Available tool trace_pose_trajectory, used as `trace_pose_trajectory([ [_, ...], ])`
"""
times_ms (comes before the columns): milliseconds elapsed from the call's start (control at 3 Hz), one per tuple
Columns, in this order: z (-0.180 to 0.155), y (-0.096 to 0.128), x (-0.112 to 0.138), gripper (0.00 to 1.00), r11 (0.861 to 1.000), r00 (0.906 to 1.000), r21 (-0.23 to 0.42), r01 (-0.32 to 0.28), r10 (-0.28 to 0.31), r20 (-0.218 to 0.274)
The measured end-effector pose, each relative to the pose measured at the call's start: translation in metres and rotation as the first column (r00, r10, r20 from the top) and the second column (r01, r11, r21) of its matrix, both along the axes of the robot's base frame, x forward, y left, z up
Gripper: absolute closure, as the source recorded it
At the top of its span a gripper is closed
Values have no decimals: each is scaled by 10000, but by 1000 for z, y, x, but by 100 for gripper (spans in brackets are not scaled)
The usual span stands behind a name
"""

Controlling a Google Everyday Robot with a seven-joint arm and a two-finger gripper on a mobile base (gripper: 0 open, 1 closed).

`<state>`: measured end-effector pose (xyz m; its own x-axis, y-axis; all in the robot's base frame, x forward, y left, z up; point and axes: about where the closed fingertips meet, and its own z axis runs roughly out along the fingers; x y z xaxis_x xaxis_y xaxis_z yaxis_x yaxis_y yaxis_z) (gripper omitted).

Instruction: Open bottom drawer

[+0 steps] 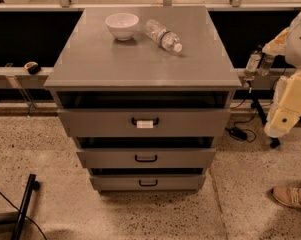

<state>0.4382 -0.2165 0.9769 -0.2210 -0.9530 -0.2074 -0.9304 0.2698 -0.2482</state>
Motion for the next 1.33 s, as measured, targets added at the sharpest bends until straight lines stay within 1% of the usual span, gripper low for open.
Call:
trace_pose_trajectory([
  [667,-3,2,1,0,9999,10000,-70,-93,93,-36],
  [1000,-42,14,-2,0,9973,9976,406,-612,624,-298],
  [1333,-108,48,-19,0,9693,9828,1723,-1756,1827,-261],
])
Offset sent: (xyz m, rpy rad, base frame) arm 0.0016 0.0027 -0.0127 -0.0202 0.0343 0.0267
